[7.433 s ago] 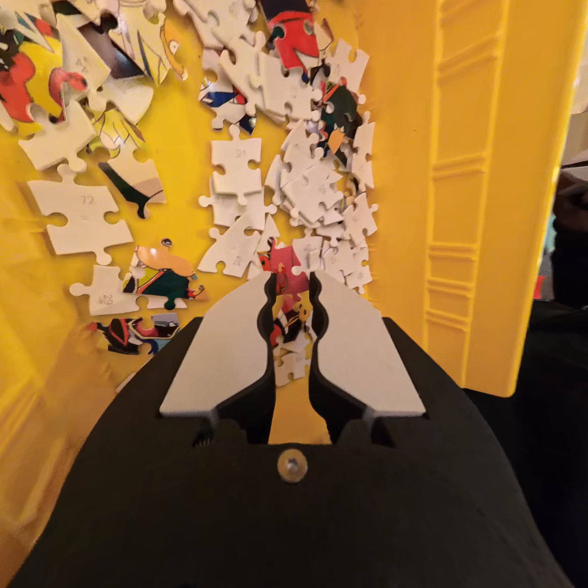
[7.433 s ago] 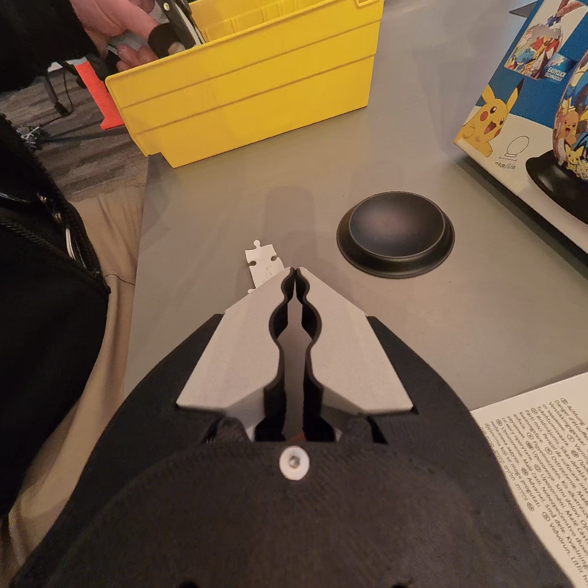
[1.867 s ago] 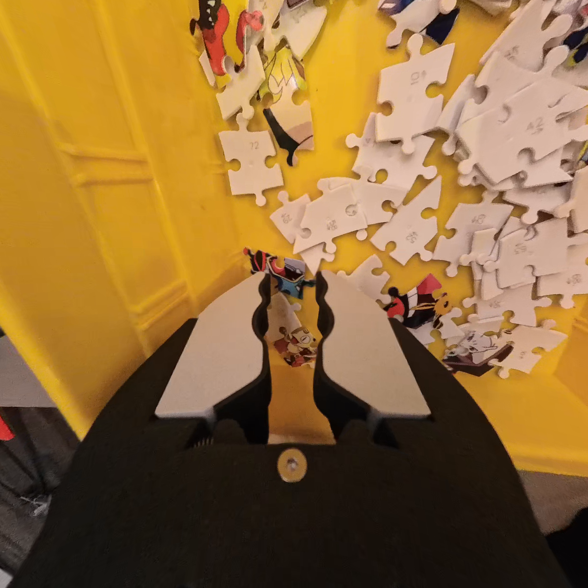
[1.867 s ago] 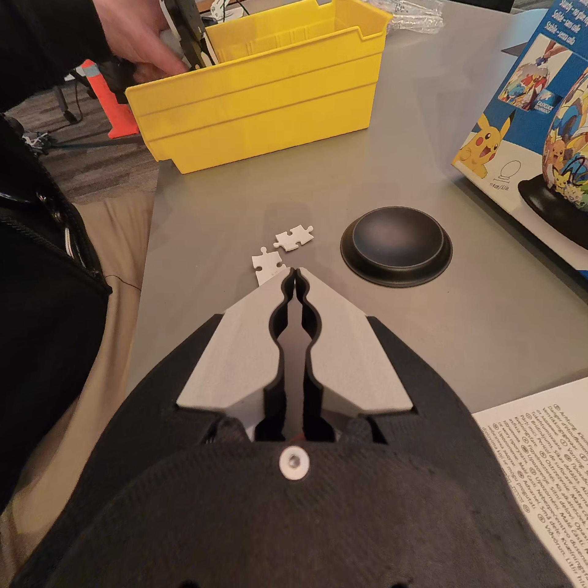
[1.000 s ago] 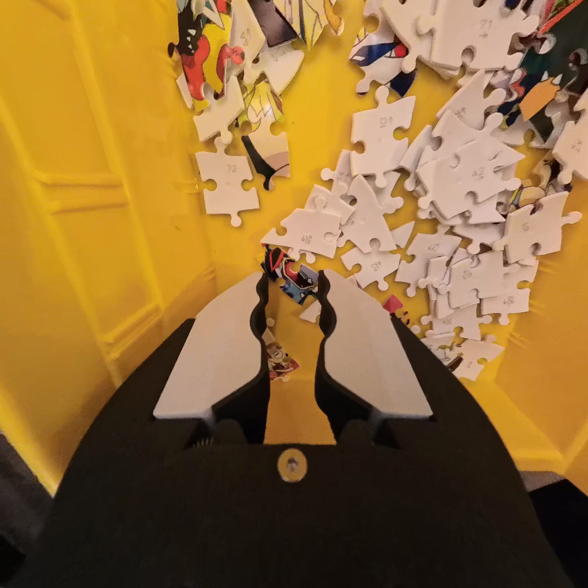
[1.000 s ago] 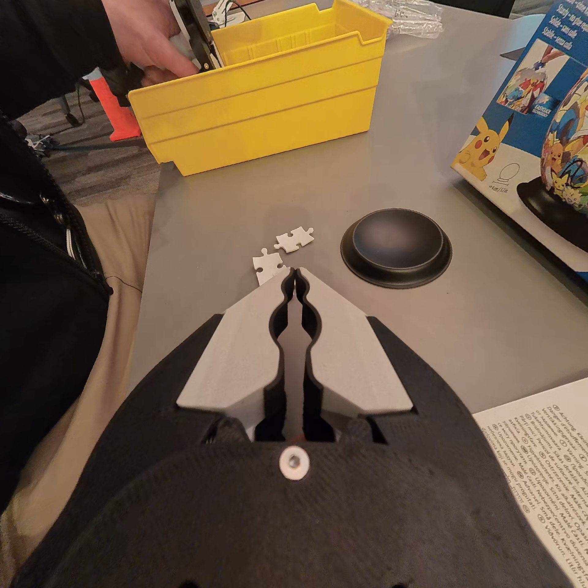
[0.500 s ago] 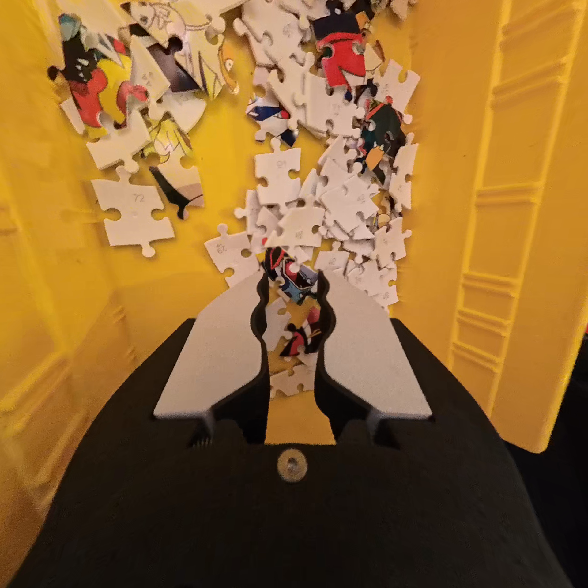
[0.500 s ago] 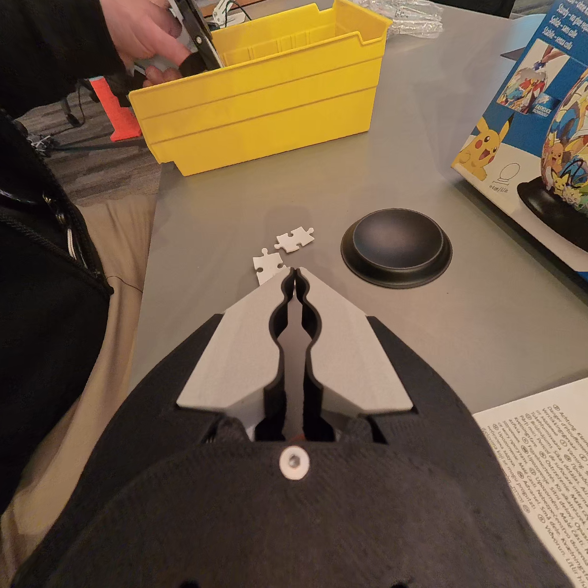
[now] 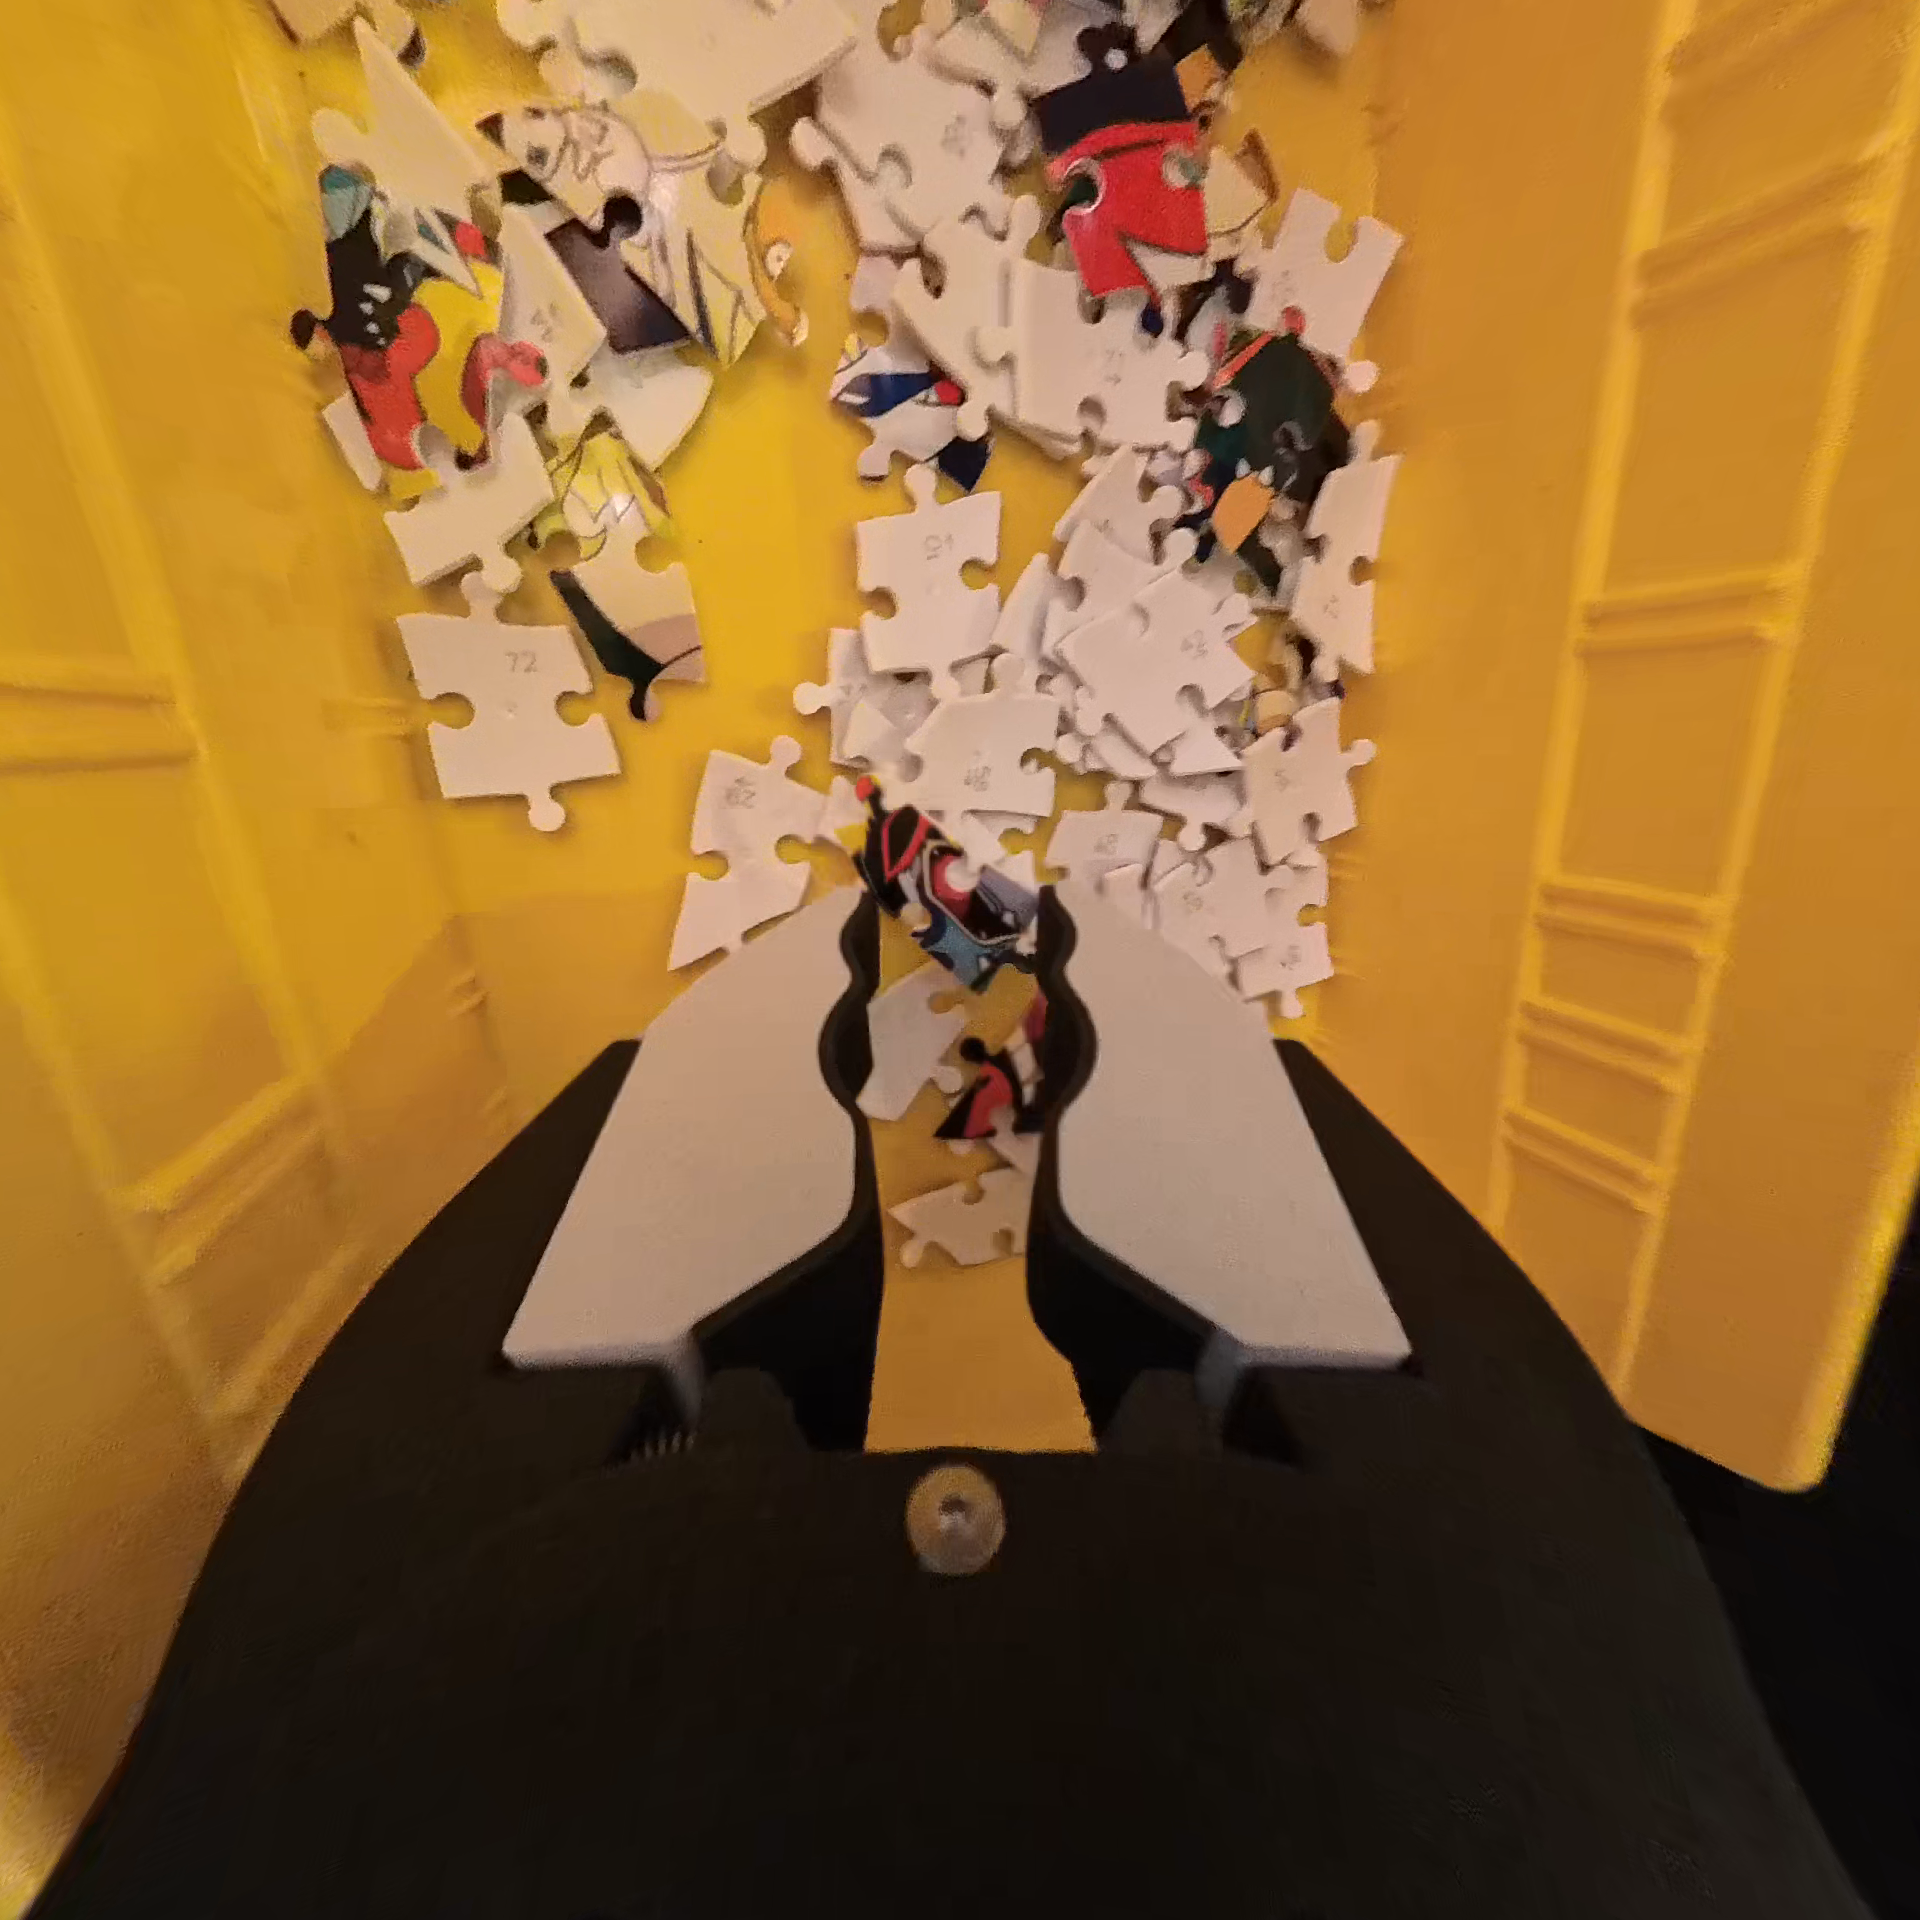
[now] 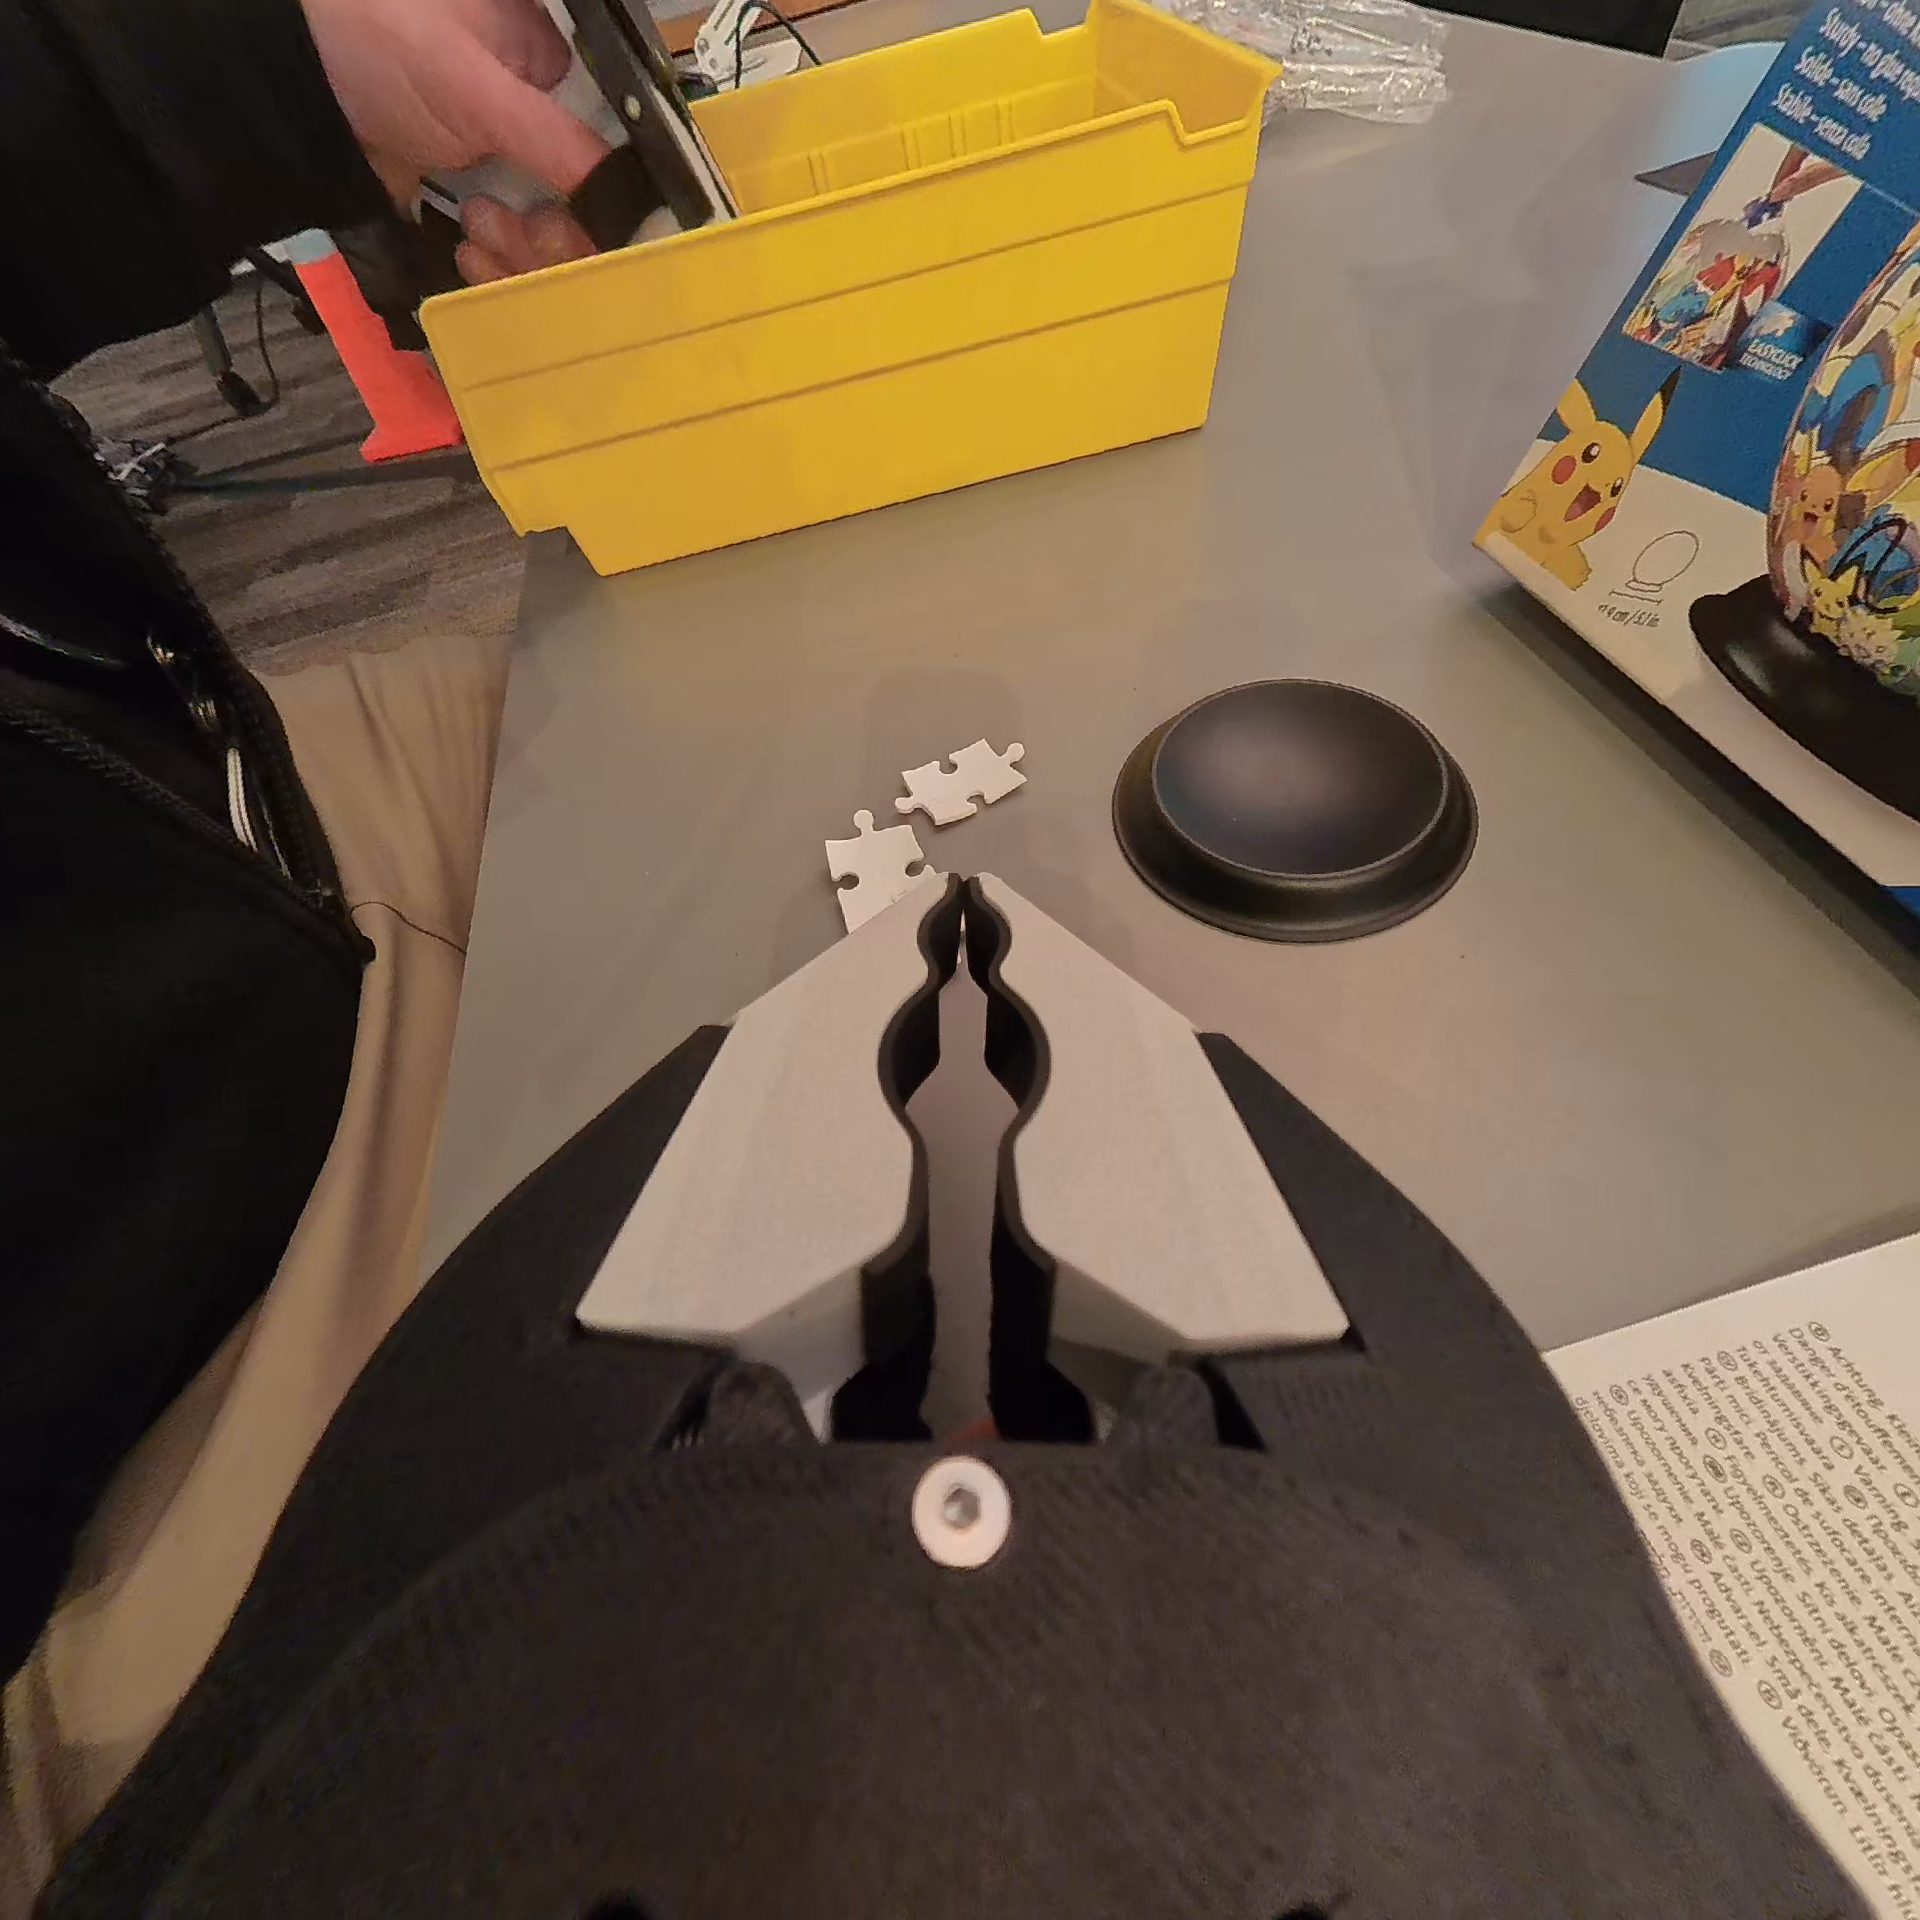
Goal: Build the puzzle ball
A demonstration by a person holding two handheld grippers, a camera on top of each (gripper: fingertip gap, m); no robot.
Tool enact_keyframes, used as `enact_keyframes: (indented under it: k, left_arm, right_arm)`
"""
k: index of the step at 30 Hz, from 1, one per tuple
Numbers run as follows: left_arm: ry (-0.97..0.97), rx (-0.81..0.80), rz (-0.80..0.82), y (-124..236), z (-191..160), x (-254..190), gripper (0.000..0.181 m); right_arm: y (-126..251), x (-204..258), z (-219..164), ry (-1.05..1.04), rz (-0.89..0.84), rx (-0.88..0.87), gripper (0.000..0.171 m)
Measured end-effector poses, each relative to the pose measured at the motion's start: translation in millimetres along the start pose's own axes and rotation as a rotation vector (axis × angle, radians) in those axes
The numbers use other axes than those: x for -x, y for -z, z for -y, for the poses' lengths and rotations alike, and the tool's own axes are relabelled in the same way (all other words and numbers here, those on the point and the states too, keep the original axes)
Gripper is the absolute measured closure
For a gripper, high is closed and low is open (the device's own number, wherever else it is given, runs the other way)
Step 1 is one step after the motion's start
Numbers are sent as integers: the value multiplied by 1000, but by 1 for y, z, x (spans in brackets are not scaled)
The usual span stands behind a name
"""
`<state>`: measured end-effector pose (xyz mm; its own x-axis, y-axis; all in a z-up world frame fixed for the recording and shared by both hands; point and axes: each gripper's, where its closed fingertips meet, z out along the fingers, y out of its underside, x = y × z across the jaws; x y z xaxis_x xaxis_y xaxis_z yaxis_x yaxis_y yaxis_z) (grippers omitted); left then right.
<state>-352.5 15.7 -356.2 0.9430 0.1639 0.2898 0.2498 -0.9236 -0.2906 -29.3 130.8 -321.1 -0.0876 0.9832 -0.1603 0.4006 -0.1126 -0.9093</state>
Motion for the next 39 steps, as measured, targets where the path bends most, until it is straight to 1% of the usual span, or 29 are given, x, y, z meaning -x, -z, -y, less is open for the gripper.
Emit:
enact_keyframes:
  k: [3, 8, 12, 15, 19, 23, 25, 26, 28, 29, 31, 32, 35, 38, 39]
  left_arm:
    - [29, -135, -235, 12, 16, -26, 153]
    - [60, -342, -625, 49, 38, -60, 153]
    - [67, -447, -802, 73, 46, -70, 153]
    - [45, -500, -900, 88, 47, -76, 153]
    - [43, -557, -1011, 102, 47, -77, 154]
    - [46, -587, -1067, 108, 44, -76, 153]
    - [31, -558, -1040, 104, 42, -78, 153]
    - [24, -531, -991, 98, 40, -77, 153]
    - [-2, -435, -835, 76, 35, -71, 153]
    - [-20, -393, -789, 69, 32, -70, 153]
    - [-55, -266, -520, 41, 25, -48, 153]
    - [-90, -197, -429, 33, 19, -40, 153]
    - [-173, -6, -35, 18, 6, 6, 153]
    - [-277, 123, 223, 15, 0, 33, 153]
    - [-309, 160, 275, 15, -2, 38, 153]
  right_arm:
    - [0, 0, 0, 0, 0, -3, 171]
    - [1, 0, 1, 1, 0, -5, 171]
    - [1, 0, 1, 1, 0, -5, 171]
    - [1, 0, 1, 1, 0, -5, 171]
    - [1, 0, 1, 1, 0, -4, 171]
    - [1, 0, 1, 2, -1, -4, 171]
    - [1, 0, 1, 1, 0, -4, 171]
    - [1, 0, 1, 1, 0, -4, 171]
    - [0, 0, 1, 1, 1, -3, 171]
    - [0, 0, 0, 2, 0, -2, 171]
    - [0, 0, 0, 3, 0, -2, 171]
    - [0, 0, 0, 3, -1, 0, 171]
    - [0, 0, 0, 4, -1, 2, 171]
    - [0, 0, -1, 4, -2, 6, 171]
    - [-1, 0, -1, 3, -2, 6, 171]
